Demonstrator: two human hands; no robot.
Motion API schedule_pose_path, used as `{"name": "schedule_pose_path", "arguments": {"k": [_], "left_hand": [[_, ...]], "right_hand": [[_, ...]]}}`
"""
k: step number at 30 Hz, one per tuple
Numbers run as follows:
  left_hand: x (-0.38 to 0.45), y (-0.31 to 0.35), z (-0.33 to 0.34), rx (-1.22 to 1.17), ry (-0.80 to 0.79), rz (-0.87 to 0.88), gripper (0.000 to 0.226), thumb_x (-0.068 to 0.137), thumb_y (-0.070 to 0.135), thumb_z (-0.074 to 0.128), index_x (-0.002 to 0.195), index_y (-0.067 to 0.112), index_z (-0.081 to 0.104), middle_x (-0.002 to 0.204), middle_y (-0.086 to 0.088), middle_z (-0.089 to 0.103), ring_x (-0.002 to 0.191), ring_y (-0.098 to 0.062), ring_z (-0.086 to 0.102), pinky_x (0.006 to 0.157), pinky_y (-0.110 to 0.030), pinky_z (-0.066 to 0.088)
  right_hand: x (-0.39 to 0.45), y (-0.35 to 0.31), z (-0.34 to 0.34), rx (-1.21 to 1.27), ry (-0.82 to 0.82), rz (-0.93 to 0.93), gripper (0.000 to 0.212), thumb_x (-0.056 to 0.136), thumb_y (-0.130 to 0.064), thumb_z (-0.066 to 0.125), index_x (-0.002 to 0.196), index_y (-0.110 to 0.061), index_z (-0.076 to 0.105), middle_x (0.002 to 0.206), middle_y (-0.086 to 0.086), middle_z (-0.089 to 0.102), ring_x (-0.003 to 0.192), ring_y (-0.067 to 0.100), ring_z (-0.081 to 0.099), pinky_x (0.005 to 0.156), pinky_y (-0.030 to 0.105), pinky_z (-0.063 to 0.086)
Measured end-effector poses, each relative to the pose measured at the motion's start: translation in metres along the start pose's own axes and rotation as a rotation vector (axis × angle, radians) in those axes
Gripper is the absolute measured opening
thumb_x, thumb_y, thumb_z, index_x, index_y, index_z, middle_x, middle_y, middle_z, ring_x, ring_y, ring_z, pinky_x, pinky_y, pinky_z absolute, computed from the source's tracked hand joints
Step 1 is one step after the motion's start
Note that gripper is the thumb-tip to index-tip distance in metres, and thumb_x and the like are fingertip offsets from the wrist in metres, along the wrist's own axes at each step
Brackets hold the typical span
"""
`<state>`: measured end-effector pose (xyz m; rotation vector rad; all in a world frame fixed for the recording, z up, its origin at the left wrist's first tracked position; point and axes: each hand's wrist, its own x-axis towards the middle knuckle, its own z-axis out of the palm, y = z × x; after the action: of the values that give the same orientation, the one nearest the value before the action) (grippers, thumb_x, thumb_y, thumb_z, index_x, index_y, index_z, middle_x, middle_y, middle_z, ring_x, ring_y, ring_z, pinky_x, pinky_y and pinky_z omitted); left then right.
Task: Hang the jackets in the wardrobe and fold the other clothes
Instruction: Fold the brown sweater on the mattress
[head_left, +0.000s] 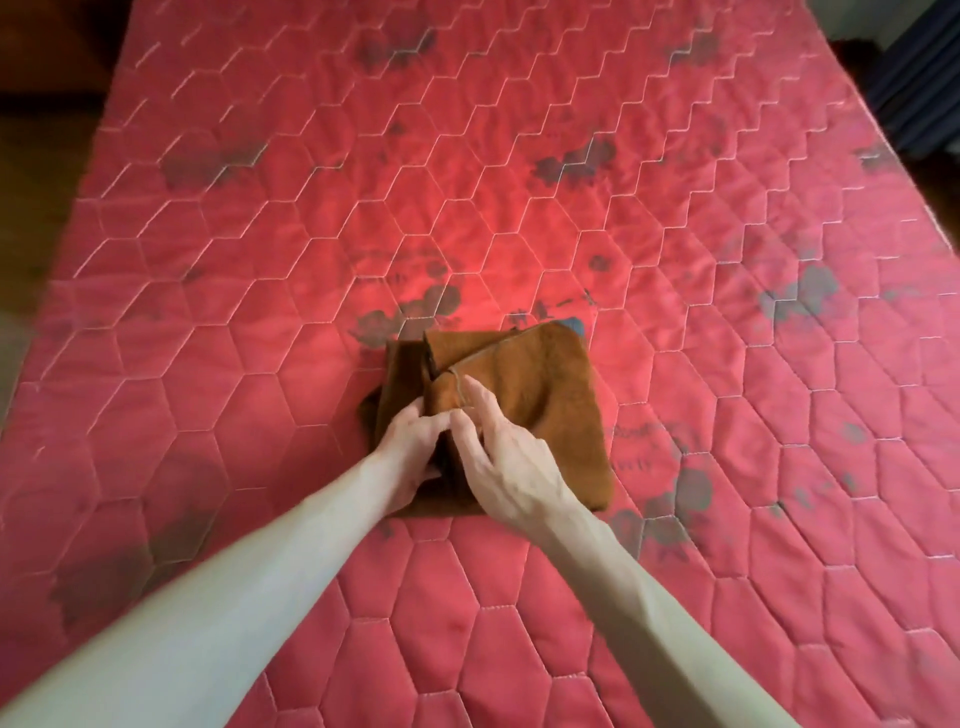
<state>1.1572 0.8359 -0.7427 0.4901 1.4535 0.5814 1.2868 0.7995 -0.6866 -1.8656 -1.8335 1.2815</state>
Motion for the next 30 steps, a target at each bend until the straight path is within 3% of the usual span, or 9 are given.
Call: {"name": "schedule_pose_path", "arguments": {"k": [5,10,14,18,20,22,25,28,30], "left_hand": [[-0.003,-0.001,-0.017,-0.08,0.098,0.059,0.025,0.102,0.014,0.057,0.114,0.036,0.059,0.115,0.002,0.071,0.104,-0.02,0.069,0.081,-0.037,0.057],[-0.004,-0.008,-0.04,0.016,0.252,0.148,0.024,0.102,0.012,0.054,0.116,0.031,0.055,0.12,0.0,0.067,0.115,-0.022,0.063,0.098,-0.038,0.05],[-0.002,-0.014,-0.044,0.101,0.43,0.146,0.024,0.102,0.019,0.055,0.125,0.02,0.047,0.111,-0.002,0.06,0.111,-0.029,0.06,0.079,-0.037,0.048],[-0.011,-0.02,-0.023,0.685,0.811,0.354,0.049,0.097,0.023,0.06,0.142,0.014,0.042,0.139,-0.016,0.047,0.126,-0.039,0.046,0.1,-0.051,0.042],[-0.018,-0.025,-0.007,0.999,0.696,0.811,0.046,0.097,0.022,0.056,0.142,0.012,0.05,0.142,-0.013,0.05,0.129,-0.034,0.047,0.106,-0.051,0.042],[-0.014,-0.036,0.005,1.244,0.431,0.972,0.045,0.1,0.025,0.044,0.142,0.014,0.056,0.147,-0.01,0.054,0.138,-0.03,0.047,0.116,-0.049,0.038],[0.003,-0.049,-0.003,1.41,0.306,0.793,0.06,0.099,0.04,0.031,0.151,0.018,0.051,0.16,-0.008,0.046,0.15,-0.029,0.039,0.125,-0.049,0.028],[0.018,-0.056,-0.027,1.408,0.381,0.679,0.07,0.099,0.058,0.027,0.162,0.026,0.033,0.171,-0.002,0.023,0.159,-0.023,0.018,0.128,-0.049,0.017],[0.021,-0.058,-0.033,1.371,0.443,0.632,0.073,0.098,0.063,0.027,0.164,0.03,0.027,0.173,0.002,0.016,0.16,-0.02,0.01,0.129,-0.052,0.011]], "right_hand": [[-0.005,0.061,0.005,-0.178,0.363,-0.16,0.047,0.104,-0.039,0.037,0.147,-0.027,0.054,0.151,-0.007,0.054,0.147,0.018,0.041,0.117,0.045,0.038],[-0.011,0.087,0.02,-0.359,0.236,-0.028,0.07,0.099,-0.07,0.023,0.161,-0.039,0.03,0.172,-0.01,0.016,0.161,0.02,0.0,0.129,0.044,0.016],[-0.008,0.079,0.047,-0.574,0.217,-0.034,0.07,0.103,-0.064,0.023,0.163,-0.03,0.03,0.173,-0.001,0.018,0.161,0.027,0.006,0.126,0.051,0.023],[0.001,0.073,0.058,-0.636,0.22,0.044,0.069,0.101,-0.058,0.028,0.16,-0.023,0.039,0.169,0.005,0.031,0.158,0.033,0.022,0.121,0.058,0.032],[0.011,0.063,0.052,-0.627,0.248,0.032,0.062,0.099,-0.055,0.032,0.146,-0.023,0.055,0.156,0.005,0.05,0.146,0.034,0.043,0.11,0.056,0.042],[0.026,0.055,0.038,-0.601,0.286,0.004,0.05,0.099,-0.05,0.03,0.127,-0.025,0.062,0.137,0.001,0.06,0.129,0.031,0.053,0.099,0.048,0.043],[0.045,0.066,0.024,-0.545,0.314,-0.041,0.057,0.098,-0.049,0.027,0.142,-0.027,0.054,0.151,-0.001,0.05,0.142,0.026,0.042,0.111,0.044,0.039],[0.052,0.093,0.029,-0.528,0.276,-0.002,0.065,0.101,-0.064,0.029,0.161,-0.037,0.029,0.173,-0.008,0.016,0.161,0.018,0.004,0.128,0.05,0.007],[0.055,0.101,0.031,-0.474,0.287,0.023,0.071,0.101,-0.069,0.031,0.164,-0.038,0.019,0.174,-0.01,0.005,0.161,0.016,-0.008,0.129,0.051,0.003]]}}
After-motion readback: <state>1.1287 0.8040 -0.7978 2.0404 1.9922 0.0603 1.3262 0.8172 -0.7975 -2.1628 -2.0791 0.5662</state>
